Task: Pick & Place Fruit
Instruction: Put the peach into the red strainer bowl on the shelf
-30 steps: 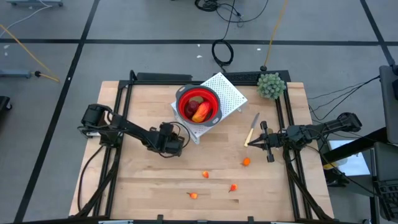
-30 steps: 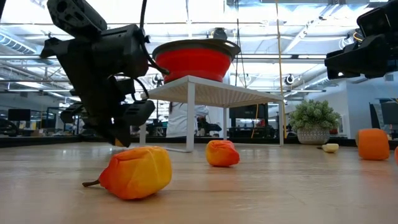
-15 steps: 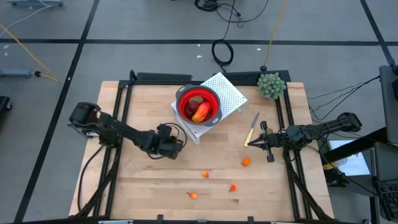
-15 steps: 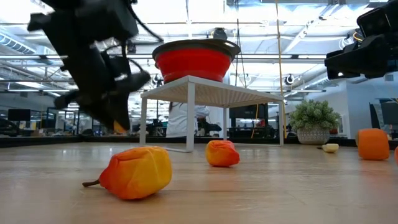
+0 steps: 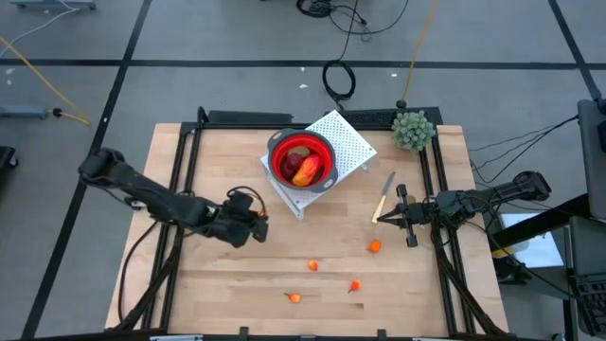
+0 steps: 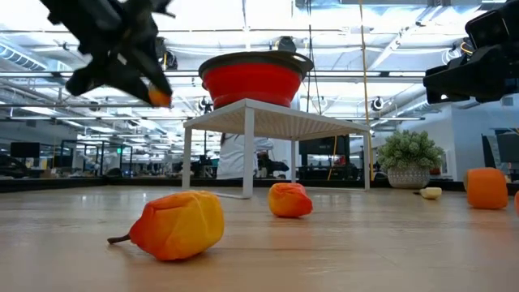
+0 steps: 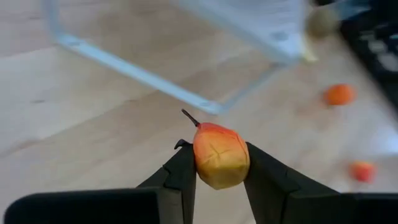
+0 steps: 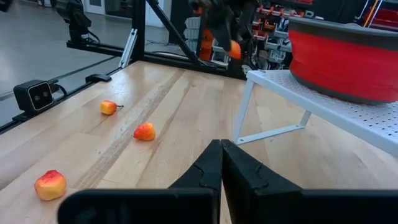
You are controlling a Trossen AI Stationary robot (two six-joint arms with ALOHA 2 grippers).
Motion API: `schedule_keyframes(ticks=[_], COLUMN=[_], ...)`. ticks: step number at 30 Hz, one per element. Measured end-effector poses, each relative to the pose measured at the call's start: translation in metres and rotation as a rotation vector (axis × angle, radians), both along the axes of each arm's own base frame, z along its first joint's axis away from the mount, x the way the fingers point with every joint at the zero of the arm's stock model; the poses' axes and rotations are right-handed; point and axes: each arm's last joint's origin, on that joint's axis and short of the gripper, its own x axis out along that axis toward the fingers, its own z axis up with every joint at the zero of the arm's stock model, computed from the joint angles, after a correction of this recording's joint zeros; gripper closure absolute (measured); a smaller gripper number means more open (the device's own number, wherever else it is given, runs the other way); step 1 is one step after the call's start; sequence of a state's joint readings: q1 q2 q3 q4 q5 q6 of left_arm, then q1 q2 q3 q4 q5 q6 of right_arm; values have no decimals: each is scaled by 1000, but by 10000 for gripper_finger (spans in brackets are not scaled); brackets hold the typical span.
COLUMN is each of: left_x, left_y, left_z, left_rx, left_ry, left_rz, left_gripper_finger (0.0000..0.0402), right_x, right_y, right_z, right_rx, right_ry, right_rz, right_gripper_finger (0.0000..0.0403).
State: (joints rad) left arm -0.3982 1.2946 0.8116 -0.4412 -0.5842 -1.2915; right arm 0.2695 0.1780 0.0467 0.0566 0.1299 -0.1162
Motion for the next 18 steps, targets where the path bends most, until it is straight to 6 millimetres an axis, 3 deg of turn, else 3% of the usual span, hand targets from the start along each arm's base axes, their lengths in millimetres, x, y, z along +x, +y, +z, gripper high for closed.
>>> schedule_keyframes(ticks=[8,18], left_x=[12,19], left_y=[-20,-37], left_z=[28,69], left_rx=[37,209], left_ry=[-269,-622], left_rz=[-187,-355], left_gripper_finger=[299,291], right_x=[0,0], right_y=[0,0], right_z=[0,1], right_rx=[4,99], right_ry=[-1,8], right_rz=[0,-12], right_gripper_finger=[403,403])
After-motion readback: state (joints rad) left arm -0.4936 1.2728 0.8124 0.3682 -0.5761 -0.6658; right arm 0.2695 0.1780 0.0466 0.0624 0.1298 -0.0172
